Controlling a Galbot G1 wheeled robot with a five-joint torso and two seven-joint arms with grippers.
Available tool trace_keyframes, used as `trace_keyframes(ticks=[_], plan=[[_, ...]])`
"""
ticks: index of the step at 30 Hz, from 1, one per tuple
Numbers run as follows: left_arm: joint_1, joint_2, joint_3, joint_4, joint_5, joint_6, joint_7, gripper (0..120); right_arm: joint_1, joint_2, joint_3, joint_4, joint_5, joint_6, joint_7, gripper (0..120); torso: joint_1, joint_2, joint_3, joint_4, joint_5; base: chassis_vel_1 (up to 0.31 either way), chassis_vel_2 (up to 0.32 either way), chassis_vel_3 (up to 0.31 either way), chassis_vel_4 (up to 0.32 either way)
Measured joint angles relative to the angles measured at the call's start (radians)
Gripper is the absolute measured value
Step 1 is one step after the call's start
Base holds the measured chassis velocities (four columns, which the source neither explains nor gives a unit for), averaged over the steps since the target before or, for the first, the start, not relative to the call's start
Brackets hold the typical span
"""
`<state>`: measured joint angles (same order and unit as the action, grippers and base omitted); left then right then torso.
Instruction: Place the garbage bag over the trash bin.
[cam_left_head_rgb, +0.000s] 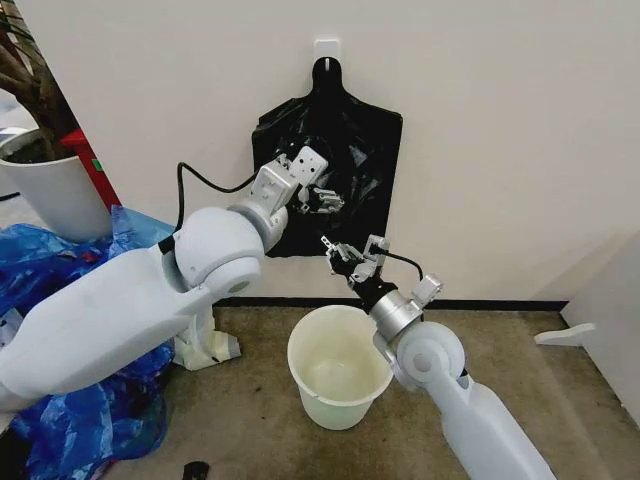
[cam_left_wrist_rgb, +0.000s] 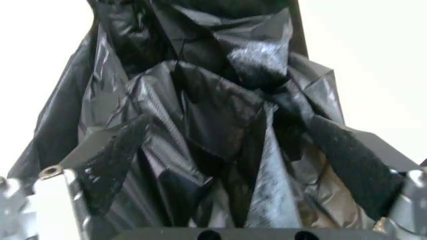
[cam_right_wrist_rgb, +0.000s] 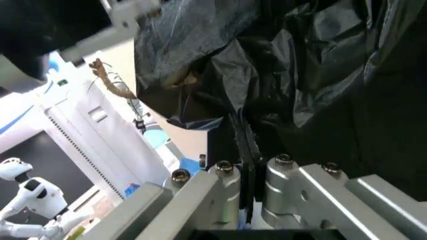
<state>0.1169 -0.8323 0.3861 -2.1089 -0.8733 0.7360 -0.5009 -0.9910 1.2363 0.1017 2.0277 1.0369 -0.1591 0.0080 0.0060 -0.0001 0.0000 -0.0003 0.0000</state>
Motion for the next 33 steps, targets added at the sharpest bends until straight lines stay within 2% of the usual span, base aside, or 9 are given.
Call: trace_keyframes(ticks=[3, 5, 10, 13, 18, 19, 25, 30, 33], plan=[[0.0, -0.009, 0.004, 0.005, -0.024, 0.005, -0.026, 80, -0.005, -0.006, 0.009, 0.007, 0.007, 0.0, 0.0, 0, 0.0, 0.0, 0.0, 0.0001, 0.0, 0.0, 0.0, 0.0, 0.0], [0.0, -0.012, 0.006, 0.008, -0.028, 0.005, -0.029, 77, -0.005, -0.008, 0.011, 0.009, 0.008, 0.0, 0.0, 0, 0.0, 0.0, 0.0, 0.0, 0.0, 0.0, 0.0, 0.0, 0.0], [-0.011, -0.029, 0.011, 0.015, -0.055, 0.005, -0.04, 53, -0.008, -0.013, 0.019, 0.01, 0.011, 0.0, -0.001, 0, 0.0, 0.0, 0.0, -0.0001, 0.0, 0.0, 0.0, 0.0, 0.0], [-0.015, -0.029, 0.012, 0.015, -0.062, 0.005, -0.042, 47, -0.009, -0.014, 0.02, 0.01, 0.011, 0.001, -0.002, 0, 0.0, 0.0, 0.0, 0.0, 0.0001, 0.0, 0.0, 0.0, 0.0], [-0.015, -0.031, 0.012, 0.02, -0.074, 0.004, -0.063, 26, -0.009, -0.018, 0.028, 0.01, 0.012, 0.001, -0.002, 0, 0.0, 0.0, 0.0, 0.0001, 0.0, 0.0, 0.0, 0.0, 0.0], [-0.015, -0.031, 0.012, 0.02, -0.074, 0.004, -0.063, 26, -0.009, -0.018, 0.028, 0.01, 0.012, 0.001, -0.002, 0, 0.0, 0.0, 0.0, 0.0001, 0.0, 0.0, 0.0, 0.0, 0.0], [-0.018, -0.045, 0.004, 0.042, -0.084, 0.002, -0.076, 2, -0.017, -0.031, 0.05, 0.018, 0.017, 0.002, -0.006, 0, 0.0, 0.0, 0.0, 0.0, 0.0, 0.0, 0.0, 0.0, 0.0], [-0.003, -0.046, -0.024, 0.041, -0.106, -0.001, -0.088, 0, -0.037, -0.042, 0.072, 0.025, 0.018, 0.002, -0.018, 0, 0.0, 0.0, 0.0, 0.0, -0.0001, 0.0, 0.0, 0.0, 0.0], [0.009, -0.038, -0.044, 0.029, -0.132, -0.043, -0.086, 0, -0.046, -0.045, 0.083, 0.027, 0.018, 0.003, -0.028, 0, 0.0, 0.0, 0.0, -0.0001, 0.0, 0.0, 0.0, 0.0, 0.0]])
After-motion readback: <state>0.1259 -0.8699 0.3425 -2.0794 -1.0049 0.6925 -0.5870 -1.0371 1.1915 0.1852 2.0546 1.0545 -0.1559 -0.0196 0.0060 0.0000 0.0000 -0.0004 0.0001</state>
